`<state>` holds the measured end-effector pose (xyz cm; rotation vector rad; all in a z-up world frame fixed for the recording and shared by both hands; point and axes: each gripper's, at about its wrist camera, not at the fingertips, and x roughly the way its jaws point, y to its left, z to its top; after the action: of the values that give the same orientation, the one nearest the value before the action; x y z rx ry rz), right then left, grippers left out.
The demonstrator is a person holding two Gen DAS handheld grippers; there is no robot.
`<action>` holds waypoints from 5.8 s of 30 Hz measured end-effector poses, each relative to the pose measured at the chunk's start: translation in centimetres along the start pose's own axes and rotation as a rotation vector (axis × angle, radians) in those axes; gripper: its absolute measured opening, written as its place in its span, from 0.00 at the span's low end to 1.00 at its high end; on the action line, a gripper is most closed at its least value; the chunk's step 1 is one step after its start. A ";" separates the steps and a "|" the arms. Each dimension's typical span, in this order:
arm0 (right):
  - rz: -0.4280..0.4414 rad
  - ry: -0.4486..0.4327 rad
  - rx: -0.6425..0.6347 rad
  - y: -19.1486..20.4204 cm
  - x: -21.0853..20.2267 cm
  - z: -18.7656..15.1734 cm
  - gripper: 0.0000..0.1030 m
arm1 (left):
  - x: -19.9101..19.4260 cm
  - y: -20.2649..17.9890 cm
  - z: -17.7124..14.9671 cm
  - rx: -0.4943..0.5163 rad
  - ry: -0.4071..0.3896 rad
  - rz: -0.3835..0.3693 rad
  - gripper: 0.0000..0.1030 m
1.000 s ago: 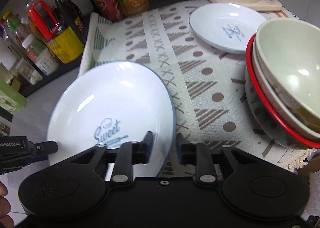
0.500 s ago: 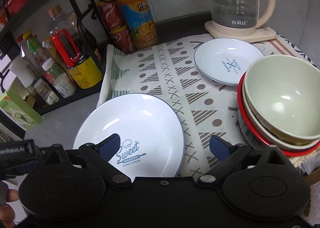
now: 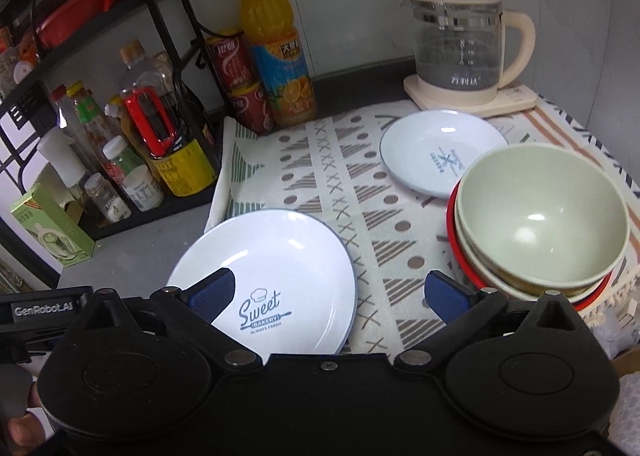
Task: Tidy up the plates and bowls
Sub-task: 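Move both grippers to the rim of the white 'BAKERY' plate, then close both grippers on the rim of the 'BAKERY' plate, then lift the 'BAKERY' plate with both grippers and carry it over the plate stack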
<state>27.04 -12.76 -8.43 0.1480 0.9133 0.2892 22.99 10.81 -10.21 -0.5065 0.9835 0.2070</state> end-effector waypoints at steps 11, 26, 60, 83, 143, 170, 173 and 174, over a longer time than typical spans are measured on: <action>0.004 -0.043 0.034 -4.1 -0.9 3.6 1.00 | 1.4 -4.7 1.5 0.012 -0.014 -0.017 0.79; -0.031 -0.018 0.090 -12.6 1.7 8.9 1.00 | 6.1 -12.9 3.4 0.030 0.016 -0.042 0.79; 0.073 0.326 0.224 -26.0 14.9 15.5 0.71 | 19.0 -20.6 4.3 -0.152 0.136 -0.014 0.77; 0.290 0.508 0.234 -27.9 22.4 14.2 0.25 | 23.6 -20.7 4.2 -0.239 0.233 -0.111 0.24; 0.356 0.196 0.096 -16.3 9.5 12.1 0.10 | 7.6 -14.2 4.6 -0.097 0.018 -0.186 0.19; 0.326 0.199 0.119 -8.0 5.6 4.0 0.10 | 3.4 -4.9 0.0 -0.052 0.057 -0.166 0.19; 0.320 0.200 0.124 -7.7 5.4 3.2 0.10 | 3.4 -4.2 -0.6 -0.054 0.068 -0.170 0.19; 0.317 0.200 0.125 -7.5 5.3 3.0 0.10 | 3.4 -4.0 -0.8 -0.053 0.072 -0.170 0.19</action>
<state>33.87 -18.31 -12.51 0.3868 1.1073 0.5486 25.82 6.77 -12.11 -0.6466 1.0016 0.0630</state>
